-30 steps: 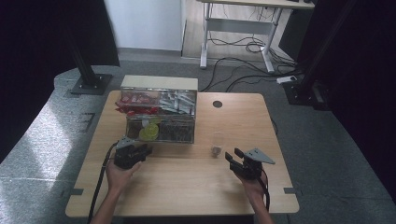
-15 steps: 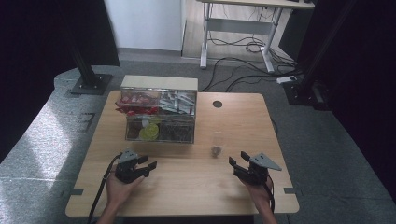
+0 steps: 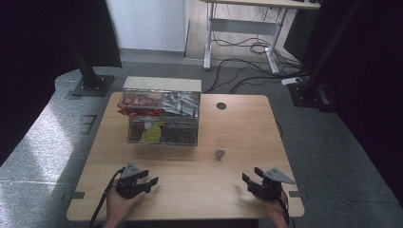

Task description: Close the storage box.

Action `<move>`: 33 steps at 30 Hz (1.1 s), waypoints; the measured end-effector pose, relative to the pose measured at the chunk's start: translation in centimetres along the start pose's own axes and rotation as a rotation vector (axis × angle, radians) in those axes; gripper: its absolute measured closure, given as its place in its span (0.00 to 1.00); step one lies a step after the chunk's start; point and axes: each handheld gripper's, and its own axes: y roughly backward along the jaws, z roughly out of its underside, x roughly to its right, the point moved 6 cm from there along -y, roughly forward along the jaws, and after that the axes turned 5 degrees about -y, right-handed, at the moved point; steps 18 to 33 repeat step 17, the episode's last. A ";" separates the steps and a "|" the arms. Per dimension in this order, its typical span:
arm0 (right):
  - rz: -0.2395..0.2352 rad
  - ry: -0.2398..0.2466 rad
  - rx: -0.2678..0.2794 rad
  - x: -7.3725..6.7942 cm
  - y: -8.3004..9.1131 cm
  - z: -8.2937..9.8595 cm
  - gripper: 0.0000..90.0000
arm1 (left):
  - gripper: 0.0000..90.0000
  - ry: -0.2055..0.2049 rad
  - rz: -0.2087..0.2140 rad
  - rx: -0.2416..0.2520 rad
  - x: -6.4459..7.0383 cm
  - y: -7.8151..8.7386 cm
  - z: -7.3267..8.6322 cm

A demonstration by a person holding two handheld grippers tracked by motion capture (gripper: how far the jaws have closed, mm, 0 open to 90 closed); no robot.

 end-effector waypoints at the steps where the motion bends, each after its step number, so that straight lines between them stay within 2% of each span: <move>1: 0.003 -0.003 -0.011 0.2 0.0 0.3 0.41 | 0.49 -0.002 -0.008 -0.003 -0.1 0.0 0.1; 4: 0.014 -0.019 -0.029 0.7 -0.3 0.8 0.41 | 0.49 -0.001 -0.022 0.004 -0.3 0.1 0.0; 9: 0.020 -0.024 -0.046 1.0 -0.7 0.8 0.40 | 0.47 -0.007 -0.042 -0.016 -0.4 -0.4 0.2; 17: 0.030 -0.020 -0.053 1.1 -0.8 0.8 0.40 | 0.46 -0.001 -0.052 -0.015 -0.9 -0.5 0.0; 33: 0.030 -0.020 -0.053 1.1 -0.8 0.8 0.40 | 0.46 -0.001 -0.052 -0.015 -0.9 -0.5 0.0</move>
